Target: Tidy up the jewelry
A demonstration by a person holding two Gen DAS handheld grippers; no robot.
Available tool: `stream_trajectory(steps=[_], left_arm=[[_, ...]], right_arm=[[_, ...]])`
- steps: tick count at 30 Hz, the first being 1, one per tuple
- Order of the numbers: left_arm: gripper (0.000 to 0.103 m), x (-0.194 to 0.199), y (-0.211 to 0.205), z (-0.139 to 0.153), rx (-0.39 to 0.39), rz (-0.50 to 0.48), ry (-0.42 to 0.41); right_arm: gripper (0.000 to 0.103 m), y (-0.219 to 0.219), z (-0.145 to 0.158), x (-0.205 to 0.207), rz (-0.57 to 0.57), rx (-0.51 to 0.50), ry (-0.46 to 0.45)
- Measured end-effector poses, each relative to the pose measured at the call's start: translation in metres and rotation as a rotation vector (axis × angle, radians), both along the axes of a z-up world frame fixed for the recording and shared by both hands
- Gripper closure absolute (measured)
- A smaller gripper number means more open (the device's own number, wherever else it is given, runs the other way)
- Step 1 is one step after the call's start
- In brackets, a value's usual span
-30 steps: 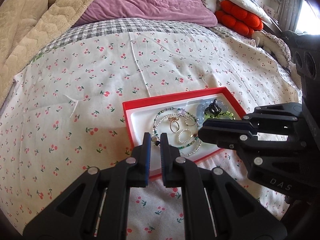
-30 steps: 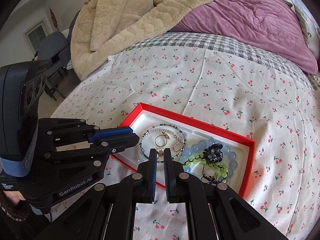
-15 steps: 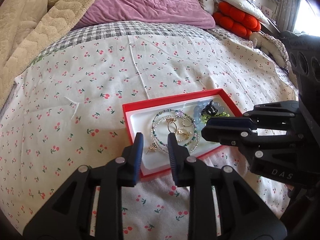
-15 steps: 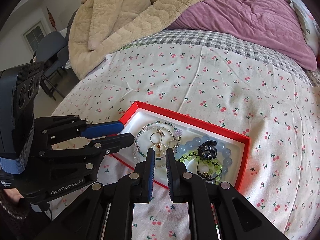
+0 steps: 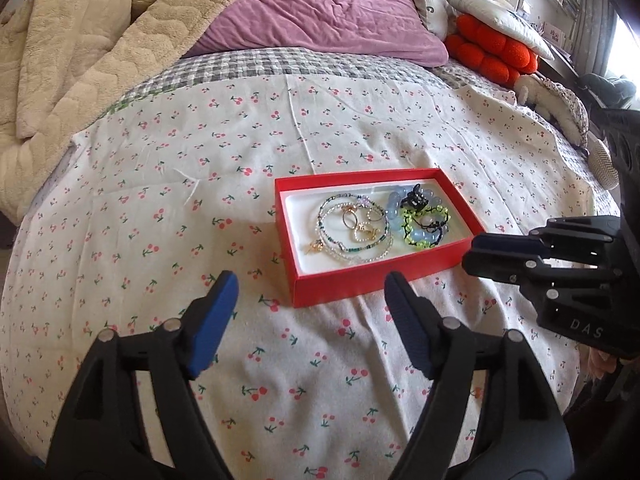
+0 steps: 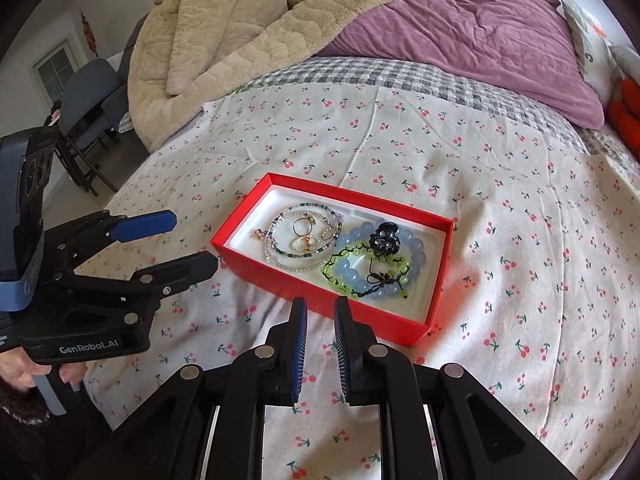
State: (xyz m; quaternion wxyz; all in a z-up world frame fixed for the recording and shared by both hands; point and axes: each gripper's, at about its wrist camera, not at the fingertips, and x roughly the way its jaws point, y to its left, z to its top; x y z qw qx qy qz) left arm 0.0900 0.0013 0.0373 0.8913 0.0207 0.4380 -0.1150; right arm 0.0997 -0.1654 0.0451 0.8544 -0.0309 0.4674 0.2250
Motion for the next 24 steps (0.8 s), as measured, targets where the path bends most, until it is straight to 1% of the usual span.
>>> stream_trajectory(steps=[1, 2, 3, 4, 5, 6, 7, 8, 10, 11, 12, 14, 17, 21, 24], left_arm=[[0.019, -0.003, 0.0, 0.001, 0.008, 0.011, 0.008], [0.019, -0.006, 0.0, 0.003, 0.016, 0.022, 0.014], [0.018, -0.01, 0.001, 0.004, 0.025, 0.034, 0.019], [0.016, -0.015, 0.002, 0.005, 0.034, 0.049, 0.022], [0.013, -0.019, 0.003, 0.006, 0.043, 0.063, 0.029], [0.006, -0.025, 0.005, 0.006, 0.052, 0.077, 0.035], [0.001, -0.03, 0.007, 0.006, 0.06, 0.091, 0.04], [0.001, -0.035, 0.008, 0.005, 0.061, 0.099, 0.044], [0.001, -0.043, 0.01, 0.004, 0.06, 0.105, 0.061], [0.001, -0.047, 0.009, 0.003, 0.065, 0.109, 0.072], [0.001, -0.051, 0.009, 0.003, 0.07, 0.112, 0.076], [0.001, -0.06, 0.008, 0.003, 0.067, 0.119, 0.082], [0.001, -0.071, 0.007, 0.0, 0.044, 0.131, 0.081], [0.0, -0.081, 0.002, -0.005, 0.073, 0.163, 0.044], [0.0, -0.08, -0.001, -0.012, 0.068, 0.17, 0.059]], right_arm=[[0.079, -0.001, 0.002, -0.003, -0.009, 0.002, 0.004], [0.061, -0.002, 0.004, -0.007, -0.018, 0.008, 0.003], [0.031, -0.004, 0.007, -0.012, -0.028, 0.012, -0.001], [0.025, -0.006, 0.01, -0.017, -0.049, 0.009, -0.017], [0.024, -0.007, 0.014, -0.024, -0.066, 0.006, -0.041], [0.024, -0.009, 0.017, -0.03, -0.071, 0.002, -0.052], [0.024, -0.009, 0.019, -0.034, -0.079, -0.002, -0.05], [0.023, -0.01, 0.021, -0.037, -0.097, -0.007, -0.044], [0.015, -0.012, 0.022, -0.046, -0.132, -0.018, -0.043], [0.006, -0.013, 0.023, -0.051, -0.151, -0.019, -0.053], [0.0, -0.012, 0.022, -0.057, -0.167, -0.028, -0.061], [0.0, -0.012, 0.02, -0.067, -0.19, -0.042, -0.068], [0.0, -0.01, 0.012, -0.076, -0.224, -0.085, -0.059], [0.0, -0.012, 0.007, -0.086, -0.258, -0.11, -0.066], [0.0, -0.011, 0.002, -0.088, -0.282, -0.125, -0.07]])
